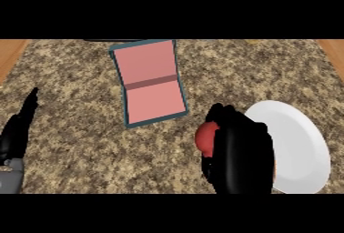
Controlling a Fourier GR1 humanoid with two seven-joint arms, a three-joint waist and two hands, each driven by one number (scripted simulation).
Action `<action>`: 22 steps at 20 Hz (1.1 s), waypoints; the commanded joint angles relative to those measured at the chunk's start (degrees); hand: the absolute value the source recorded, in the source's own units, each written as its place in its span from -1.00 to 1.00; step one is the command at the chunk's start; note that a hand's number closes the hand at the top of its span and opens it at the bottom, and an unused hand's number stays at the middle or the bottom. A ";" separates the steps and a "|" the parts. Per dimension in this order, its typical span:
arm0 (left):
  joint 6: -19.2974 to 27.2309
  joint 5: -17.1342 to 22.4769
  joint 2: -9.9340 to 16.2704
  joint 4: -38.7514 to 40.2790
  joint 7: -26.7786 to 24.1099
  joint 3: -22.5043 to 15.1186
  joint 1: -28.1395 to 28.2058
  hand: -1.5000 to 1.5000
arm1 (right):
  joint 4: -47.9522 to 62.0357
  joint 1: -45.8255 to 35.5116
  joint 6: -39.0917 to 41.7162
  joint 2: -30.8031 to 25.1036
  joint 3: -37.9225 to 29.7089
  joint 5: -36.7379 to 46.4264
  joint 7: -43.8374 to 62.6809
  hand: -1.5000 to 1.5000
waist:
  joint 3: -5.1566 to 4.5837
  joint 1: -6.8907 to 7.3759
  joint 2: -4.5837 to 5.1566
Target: Pick the bell pepper from the plate and place it in the cardboard box
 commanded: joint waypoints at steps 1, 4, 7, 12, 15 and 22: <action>-0.66 0.04 -0.03 -0.11 -2.13 0.26 0.74 0.00 | 5.79 -13.26 -0.08 0.47 0.93 -8.29 10.92 1.00 | 0.03 0.80 0.24; 0.44 -1.29 -1.72 -0.64 1.26 -1.36 -1.46 0.00 | 10.72 -18.83 -7.09 0.47 -4.12 -14.18 8.99 1.00 | 0.06 0.91 0.38; 1.44 -1.47 -2.16 0.43 -1.61 -0.53 0.37 0.00 | 15.04 -22.87 -11.41 0.47 -6.06 -17.44 10.00 1.00 | 0.04 1.05 0.33; -0.69 -0.32 -1.28 -0.34 -1.50 -0.21 -0.35 0.00 | 29.25 -35.27 -17.00 0.47 -14.12 -23.72 9.04 1.00 | 0.03 2.03 0.52; -2.23 -0.02 0.05 -1.23 1.73 -0.09 -2.46 0.00 | 37.81 -38.95 -22.54 0.48 -16.99 -27.78 7.58 1.00 | 0.06 2.96 0.80; -1.19 -1.27 -1.36 1.87 -0.80 -0.70 -3.07 0.00 | 60.43 -47.01 -34.84 0.48 -21.47 -33.70 -2.24 1.00 | 0.02 3.26 1.24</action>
